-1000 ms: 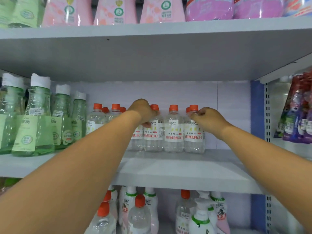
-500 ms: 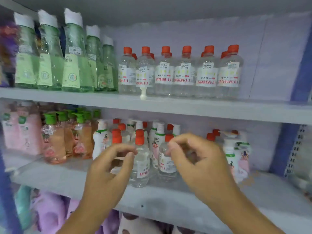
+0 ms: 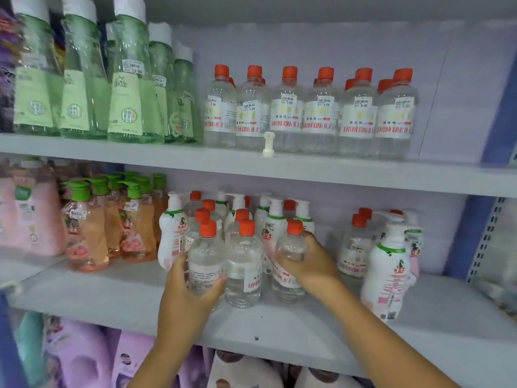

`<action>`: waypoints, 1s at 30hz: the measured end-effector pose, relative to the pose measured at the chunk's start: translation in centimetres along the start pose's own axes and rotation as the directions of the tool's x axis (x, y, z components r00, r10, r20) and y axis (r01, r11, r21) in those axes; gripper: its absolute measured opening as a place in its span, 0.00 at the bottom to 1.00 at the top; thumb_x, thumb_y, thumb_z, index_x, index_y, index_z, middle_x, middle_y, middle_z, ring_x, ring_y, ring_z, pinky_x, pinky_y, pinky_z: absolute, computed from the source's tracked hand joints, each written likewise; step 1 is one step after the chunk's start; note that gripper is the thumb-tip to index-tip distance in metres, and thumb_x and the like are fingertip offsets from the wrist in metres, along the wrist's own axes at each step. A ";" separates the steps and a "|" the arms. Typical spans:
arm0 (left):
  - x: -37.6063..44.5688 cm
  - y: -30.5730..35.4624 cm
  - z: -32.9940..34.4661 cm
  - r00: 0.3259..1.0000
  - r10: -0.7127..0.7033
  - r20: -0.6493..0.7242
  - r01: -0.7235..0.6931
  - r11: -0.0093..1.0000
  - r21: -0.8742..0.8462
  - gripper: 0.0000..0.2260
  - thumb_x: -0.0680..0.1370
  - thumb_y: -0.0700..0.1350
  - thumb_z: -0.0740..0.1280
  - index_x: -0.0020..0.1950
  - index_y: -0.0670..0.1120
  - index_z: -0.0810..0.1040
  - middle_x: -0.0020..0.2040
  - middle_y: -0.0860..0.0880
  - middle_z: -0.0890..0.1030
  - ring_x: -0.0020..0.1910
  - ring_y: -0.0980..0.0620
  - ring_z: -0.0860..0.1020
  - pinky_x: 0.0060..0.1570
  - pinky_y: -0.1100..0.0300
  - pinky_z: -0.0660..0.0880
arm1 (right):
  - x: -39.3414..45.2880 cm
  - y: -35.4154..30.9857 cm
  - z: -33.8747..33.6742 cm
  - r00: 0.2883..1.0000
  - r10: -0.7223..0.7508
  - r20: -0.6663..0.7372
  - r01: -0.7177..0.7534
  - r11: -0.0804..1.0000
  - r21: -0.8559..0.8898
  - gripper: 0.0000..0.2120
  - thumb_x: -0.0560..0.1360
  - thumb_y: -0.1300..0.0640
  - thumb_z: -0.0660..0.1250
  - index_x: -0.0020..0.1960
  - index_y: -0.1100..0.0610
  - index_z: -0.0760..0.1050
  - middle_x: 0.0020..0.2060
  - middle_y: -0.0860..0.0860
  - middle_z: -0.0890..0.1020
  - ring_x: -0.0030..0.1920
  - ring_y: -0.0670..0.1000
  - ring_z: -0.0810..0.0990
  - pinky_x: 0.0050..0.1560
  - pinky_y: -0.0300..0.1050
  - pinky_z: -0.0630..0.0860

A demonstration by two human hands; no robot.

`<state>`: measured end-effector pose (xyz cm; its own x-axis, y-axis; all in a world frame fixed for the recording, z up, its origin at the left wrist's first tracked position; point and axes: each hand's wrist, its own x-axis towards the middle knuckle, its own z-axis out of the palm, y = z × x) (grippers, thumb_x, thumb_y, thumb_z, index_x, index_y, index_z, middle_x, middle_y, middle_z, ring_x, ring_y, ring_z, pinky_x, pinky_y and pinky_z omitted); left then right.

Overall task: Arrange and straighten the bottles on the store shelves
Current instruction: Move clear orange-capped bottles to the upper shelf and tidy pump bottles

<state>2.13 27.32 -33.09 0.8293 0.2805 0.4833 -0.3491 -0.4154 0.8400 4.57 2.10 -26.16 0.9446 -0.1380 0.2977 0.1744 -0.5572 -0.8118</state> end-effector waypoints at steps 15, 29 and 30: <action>-5.4 6.2 -2.8 0.998 0.042 0.056 -0.034 0.989 -0.141 0.37 0.53 0.64 0.83 0.59 0.75 0.72 0.51 0.70 0.83 0.46 0.68 0.82 0.40 0.64 0.80 | -10.0 0.3 -5.4 0.993 -0.115 -0.016 0.116 0.977 0.180 0.29 0.59 0.42 0.82 0.56 0.30 0.75 0.52 0.34 0.85 0.51 0.37 0.84 0.48 0.35 0.81; -4.6 31.0 -3.1 0.916 0.398 0.053 -0.351 0.859 -0.373 0.19 0.58 0.67 0.73 0.48 0.73 0.79 0.44 0.66 0.86 0.40 0.67 0.84 0.28 0.76 0.74 | -14.8 -13.9 -25.1 0.861 -0.459 -0.220 0.504 0.829 0.242 0.17 0.61 0.39 0.77 0.49 0.36 0.82 0.46 0.42 0.88 0.45 0.44 0.88 0.39 0.35 0.82; -3.8 32.5 -2.5 0.909 0.415 0.043 -0.371 0.852 -0.370 0.19 0.60 0.68 0.73 0.50 0.70 0.79 0.45 0.66 0.85 0.41 0.67 0.84 0.29 0.78 0.73 | -13.9 -14.8 -26.2 0.852 -0.461 -0.248 0.514 0.827 0.228 0.18 0.62 0.39 0.77 0.50 0.39 0.82 0.46 0.43 0.88 0.46 0.45 0.88 0.41 0.36 0.83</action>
<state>-13.40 14.90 -7.00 0.6277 0.0450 0.7772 -0.7667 -0.1376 0.6271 -18.47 -9.18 -5.08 0.6556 -0.0634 0.7525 0.6932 -0.3447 -0.6330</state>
